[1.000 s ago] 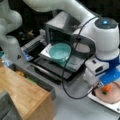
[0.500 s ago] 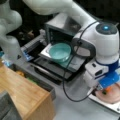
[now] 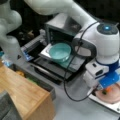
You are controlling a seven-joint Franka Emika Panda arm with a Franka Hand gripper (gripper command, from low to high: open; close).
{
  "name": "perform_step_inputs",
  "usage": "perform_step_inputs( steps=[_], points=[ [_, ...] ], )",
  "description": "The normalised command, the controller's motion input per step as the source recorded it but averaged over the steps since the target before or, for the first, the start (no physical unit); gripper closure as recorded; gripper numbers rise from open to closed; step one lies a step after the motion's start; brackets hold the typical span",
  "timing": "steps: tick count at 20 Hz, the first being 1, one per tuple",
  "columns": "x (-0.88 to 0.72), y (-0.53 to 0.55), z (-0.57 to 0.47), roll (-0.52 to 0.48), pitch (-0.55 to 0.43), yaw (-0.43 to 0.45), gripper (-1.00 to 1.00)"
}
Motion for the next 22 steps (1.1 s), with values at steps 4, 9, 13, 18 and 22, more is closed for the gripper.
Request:
perform_step_inputs(
  steps=[4,9,13,18,22],
  points=[
    [0.11,0.09,-0.08,-0.341,0.05,0.023,-1.0],
    [0.1,0.04,-0.02,-0.342,0.03,0.046,-1.0],
    [0.1,0.01,-0.03,-0.354,0.028,0.065,-1.0],
    [0.09,0.03,-0.05,-0.37,0.038,0.08,-1.0],
    [0.09,0.09,-0.06,-0.372,0.04,0.089,-1.0]
  ],
)
